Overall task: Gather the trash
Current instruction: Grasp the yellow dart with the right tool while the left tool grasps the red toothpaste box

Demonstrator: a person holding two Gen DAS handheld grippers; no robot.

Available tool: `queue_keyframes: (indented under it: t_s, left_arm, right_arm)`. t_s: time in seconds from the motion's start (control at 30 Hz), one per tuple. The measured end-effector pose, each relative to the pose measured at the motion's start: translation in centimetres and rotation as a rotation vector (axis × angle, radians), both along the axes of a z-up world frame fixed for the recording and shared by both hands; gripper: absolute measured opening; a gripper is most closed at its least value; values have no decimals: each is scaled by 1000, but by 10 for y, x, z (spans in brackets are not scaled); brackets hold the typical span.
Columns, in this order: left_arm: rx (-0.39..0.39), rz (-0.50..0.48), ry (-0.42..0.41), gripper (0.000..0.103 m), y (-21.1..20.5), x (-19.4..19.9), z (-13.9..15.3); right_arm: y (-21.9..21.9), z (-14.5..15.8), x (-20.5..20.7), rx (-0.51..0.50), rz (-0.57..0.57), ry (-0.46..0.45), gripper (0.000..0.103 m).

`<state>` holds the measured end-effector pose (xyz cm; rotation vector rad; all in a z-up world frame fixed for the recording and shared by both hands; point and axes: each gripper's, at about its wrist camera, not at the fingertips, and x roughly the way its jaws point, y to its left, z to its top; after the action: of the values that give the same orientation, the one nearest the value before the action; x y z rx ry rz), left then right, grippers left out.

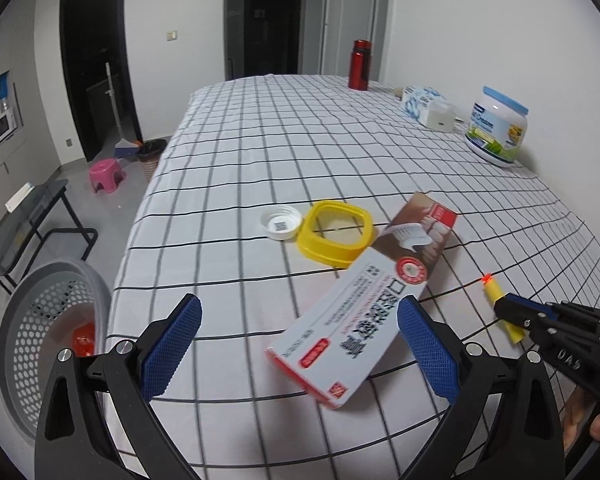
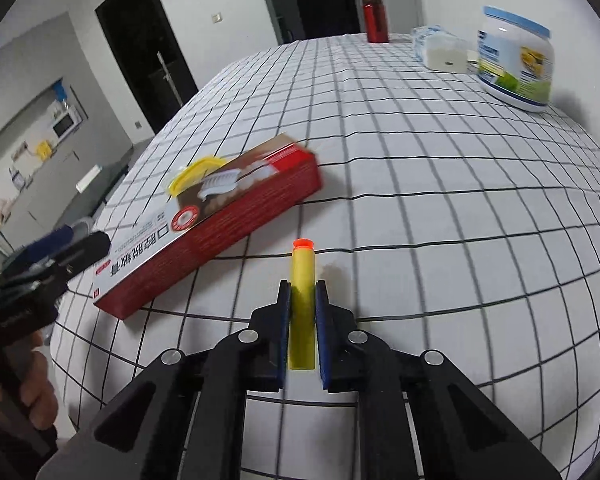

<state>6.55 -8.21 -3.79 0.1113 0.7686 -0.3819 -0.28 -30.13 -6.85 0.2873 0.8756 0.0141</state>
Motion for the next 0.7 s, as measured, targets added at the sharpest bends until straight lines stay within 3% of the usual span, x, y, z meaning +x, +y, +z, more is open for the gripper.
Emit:
queue_keyframes:
  t_s: [0.23, 0.57, 0.63, 0.7]
  left_arm:
    - [45, -52, -9, 97, -26, 5, -7]
    - [110, -97, 49, 97, -59, 24, -25]
    - [110, -105, 53, 95, -63, 24, -27]
    - [120, -118, 53, 84, -69, 23, -28]
  right_arm:
    - [-21, 1, -8, 36, -37, -22, 12]
    - [-33, -6, -14, 94, -44, -30, 12]
    - [-36, -7, -15, 103, -48, -32, 12]
    - [-38, -9, -15, 108, -50, -32, 12]
